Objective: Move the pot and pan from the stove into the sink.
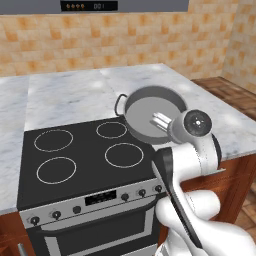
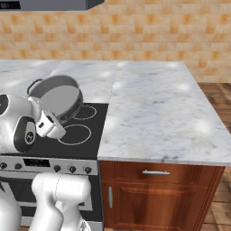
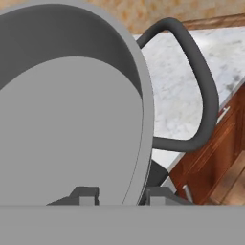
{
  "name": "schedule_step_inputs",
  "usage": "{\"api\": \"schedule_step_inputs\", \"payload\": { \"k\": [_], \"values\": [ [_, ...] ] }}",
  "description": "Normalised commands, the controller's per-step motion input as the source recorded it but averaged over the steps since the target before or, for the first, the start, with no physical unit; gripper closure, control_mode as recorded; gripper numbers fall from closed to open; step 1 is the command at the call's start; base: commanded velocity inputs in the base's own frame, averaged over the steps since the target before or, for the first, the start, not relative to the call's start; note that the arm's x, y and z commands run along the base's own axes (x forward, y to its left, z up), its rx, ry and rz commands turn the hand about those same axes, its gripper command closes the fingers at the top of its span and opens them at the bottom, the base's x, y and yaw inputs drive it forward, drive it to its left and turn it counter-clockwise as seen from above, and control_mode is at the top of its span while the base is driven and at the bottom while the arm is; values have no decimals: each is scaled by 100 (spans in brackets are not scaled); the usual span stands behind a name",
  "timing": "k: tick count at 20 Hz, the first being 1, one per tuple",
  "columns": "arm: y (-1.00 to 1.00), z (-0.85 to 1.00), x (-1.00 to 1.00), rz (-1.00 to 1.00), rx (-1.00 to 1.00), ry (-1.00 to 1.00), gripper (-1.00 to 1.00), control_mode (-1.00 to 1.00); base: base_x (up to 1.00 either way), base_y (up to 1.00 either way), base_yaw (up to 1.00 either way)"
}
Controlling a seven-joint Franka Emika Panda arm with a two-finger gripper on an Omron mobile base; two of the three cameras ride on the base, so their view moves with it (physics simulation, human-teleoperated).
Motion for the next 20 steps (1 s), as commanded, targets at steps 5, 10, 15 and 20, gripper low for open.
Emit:
{"api": "schedule_step_inputs", "payload": {
  "k": [5, 10, 15, 20],
  "values": [
    [0, 0, 0, 0, 0, 0, 100, -100, 0, 0, 0],
    [0, -1, -6, 0, 0, 0, 100, 100, -30, 0, 0],
    [0, 0, 0, 0, 0, 0, 100, 100, -79, -1, 0],
    [0, 0, 0, 0, 0, 0, 100, 100, -61, 0, 0]
  ]
}}
